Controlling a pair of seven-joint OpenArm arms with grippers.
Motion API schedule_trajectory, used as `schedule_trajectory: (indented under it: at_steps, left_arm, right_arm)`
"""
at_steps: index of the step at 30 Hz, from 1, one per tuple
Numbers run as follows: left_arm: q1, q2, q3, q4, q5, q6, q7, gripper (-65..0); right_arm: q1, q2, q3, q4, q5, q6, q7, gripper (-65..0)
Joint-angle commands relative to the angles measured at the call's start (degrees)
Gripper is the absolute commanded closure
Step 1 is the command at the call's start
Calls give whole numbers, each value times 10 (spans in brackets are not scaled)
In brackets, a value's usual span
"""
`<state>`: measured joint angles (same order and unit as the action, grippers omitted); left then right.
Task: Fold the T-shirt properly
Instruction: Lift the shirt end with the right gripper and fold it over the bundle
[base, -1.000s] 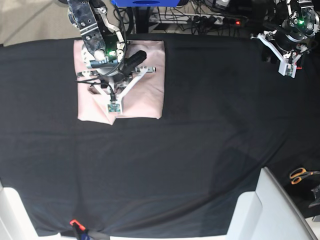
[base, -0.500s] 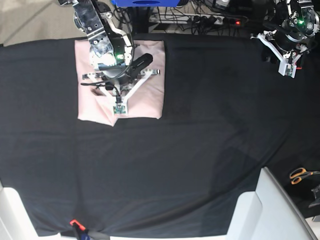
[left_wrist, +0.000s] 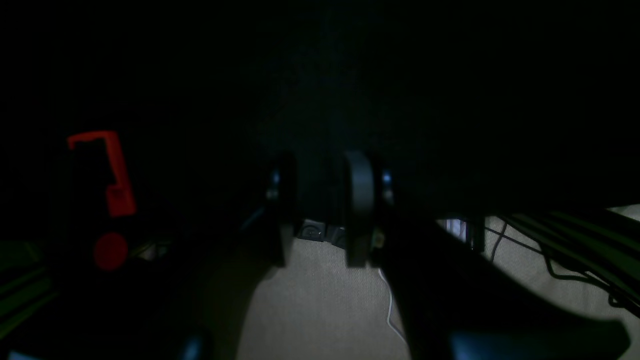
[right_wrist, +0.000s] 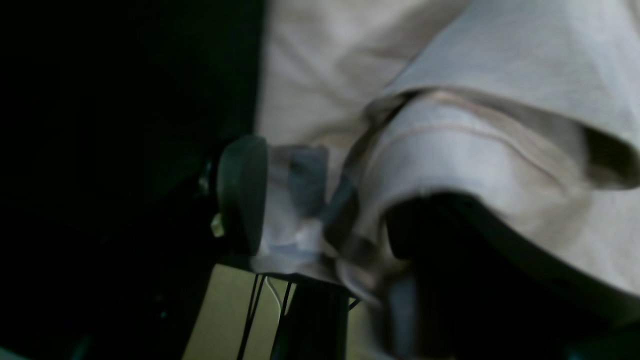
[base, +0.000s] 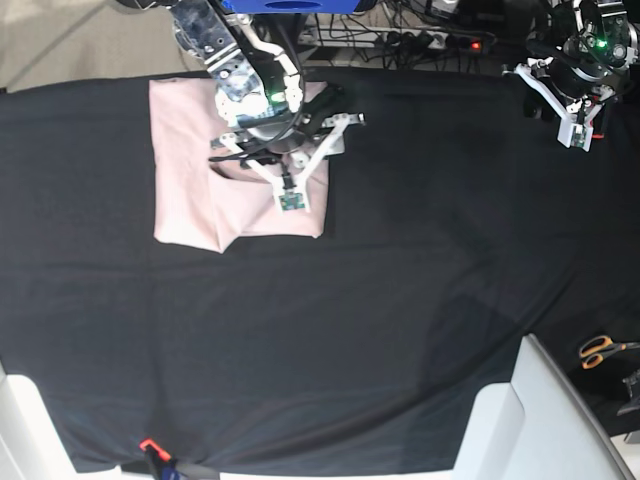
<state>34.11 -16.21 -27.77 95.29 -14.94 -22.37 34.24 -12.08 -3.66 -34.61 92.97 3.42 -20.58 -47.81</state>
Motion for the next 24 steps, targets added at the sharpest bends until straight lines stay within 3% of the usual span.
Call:
schedule_trajectory:
  at_steps: [1, 5, 8, 13, 15, 17, 20, 22, 24]
  left_arm:
    - [1, -9, -6, 8, -1, 3, -10, -171]
    - [-7, -9, -6, 8, 1, 3, -10, -171]
    - [-10, -9, -7, 5, 2, 3, -10, -171]
    - [-11, -9, -7, 4, 2, 3, -10, -171]
    - [-11, -10, -7, 4, 2, 3, -10, -171]
    - [-12, -10, -7, 4, 2, 3, -10, -171]
    - [-21, -10, -7, -5, 2, 3, -10, -171]
    - [-23, -10, -7, -17, 2, 3, -10, -171]
    - [-23, -10, -7, -21, 2, 3, -10, -169]
  right_arm:
    - [8, -6, -5, 9, -1, 1, 9, -342]
    - [13, -3, -34, 9, -1, 6, 5, -342]
    - [16, -3, -48, 7, -1, 35, 5, -344]
    - [28, -1, -49, -1, 30, 136, 4, -342]
    - [29, 15, -49, 17, 32, 159, 4, -342]
    - [26, 31, -50, 59, 32, 158, 4, -341]
    - [8, 82, -39, 160, 32, 153, 4, -339]
    - [-10, 99, -6, 204, 34, 116, 4, -329]
    - [-27, 104, 40, 205, 36, 80, 4, -248]
